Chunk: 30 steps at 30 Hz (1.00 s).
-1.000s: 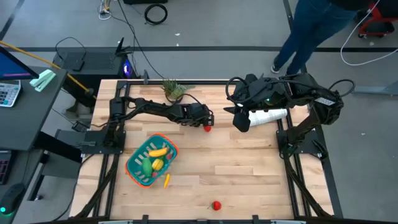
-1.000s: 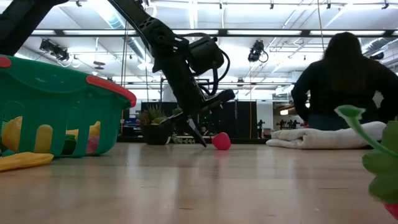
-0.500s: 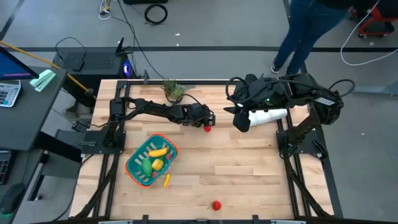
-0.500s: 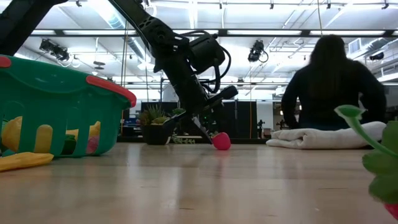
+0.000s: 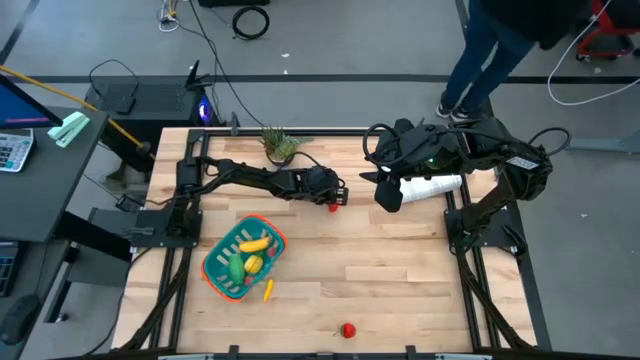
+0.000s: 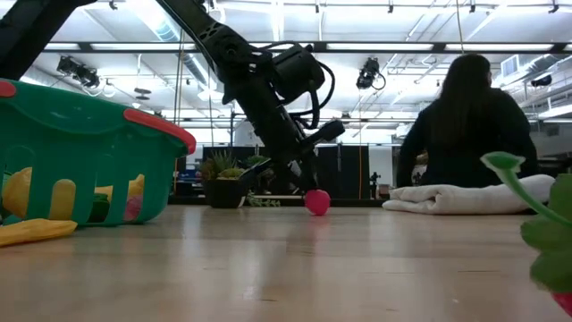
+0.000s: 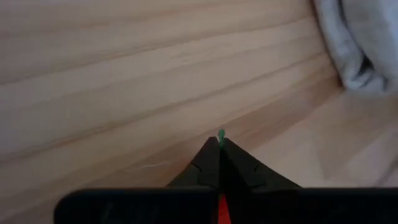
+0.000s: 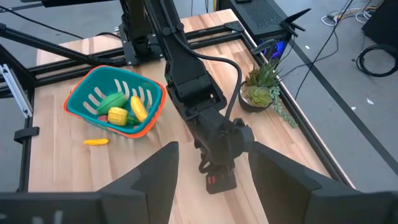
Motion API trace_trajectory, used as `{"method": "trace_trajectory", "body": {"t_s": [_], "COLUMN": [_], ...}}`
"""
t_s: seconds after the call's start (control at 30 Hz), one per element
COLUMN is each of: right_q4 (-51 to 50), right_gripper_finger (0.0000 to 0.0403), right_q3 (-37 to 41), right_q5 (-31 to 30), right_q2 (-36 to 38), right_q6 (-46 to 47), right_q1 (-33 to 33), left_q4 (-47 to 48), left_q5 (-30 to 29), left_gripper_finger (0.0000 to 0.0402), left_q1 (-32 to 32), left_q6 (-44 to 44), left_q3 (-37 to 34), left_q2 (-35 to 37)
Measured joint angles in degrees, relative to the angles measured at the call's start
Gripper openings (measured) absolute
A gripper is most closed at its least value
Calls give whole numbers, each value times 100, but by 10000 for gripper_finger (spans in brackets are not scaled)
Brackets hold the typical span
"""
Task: Pick and placing Produce into tupperware
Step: Put the top red strawberry into the blue basket
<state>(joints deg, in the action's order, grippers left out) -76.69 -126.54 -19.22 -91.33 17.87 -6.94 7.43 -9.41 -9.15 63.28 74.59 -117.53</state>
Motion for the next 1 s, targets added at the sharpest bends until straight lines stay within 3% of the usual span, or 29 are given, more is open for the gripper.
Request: {"method": "trace_trajectory", "body": {"t_s": [0.27, 0.47, 0.77, 1.0], "right_q4": [-2, -2, -4, -2], "right_gripper_finger": [203, 203, 203, 203], "right_q3": [0, 0, 0, 0], "right_q5": [0, 0, -4, -4], "right_q2": [0, 0, 0, 0], "right_q6": [0, -2, -53, -192], "right_q1": [0, 2, 2, 2], "left_q4": [-25, 563, 3487, 5960], "left_q5": [415, 523, 377, -104], "left_gripper_finger": [7, 5, 4, 4], "left_q1": [26, 185, 1045, 2273], "left_q6": [-659, -1249, -874, 1034], "left_q3": [0, 9, 9, 8], "left_q2": [450, 1380, 3024, 3409]}}
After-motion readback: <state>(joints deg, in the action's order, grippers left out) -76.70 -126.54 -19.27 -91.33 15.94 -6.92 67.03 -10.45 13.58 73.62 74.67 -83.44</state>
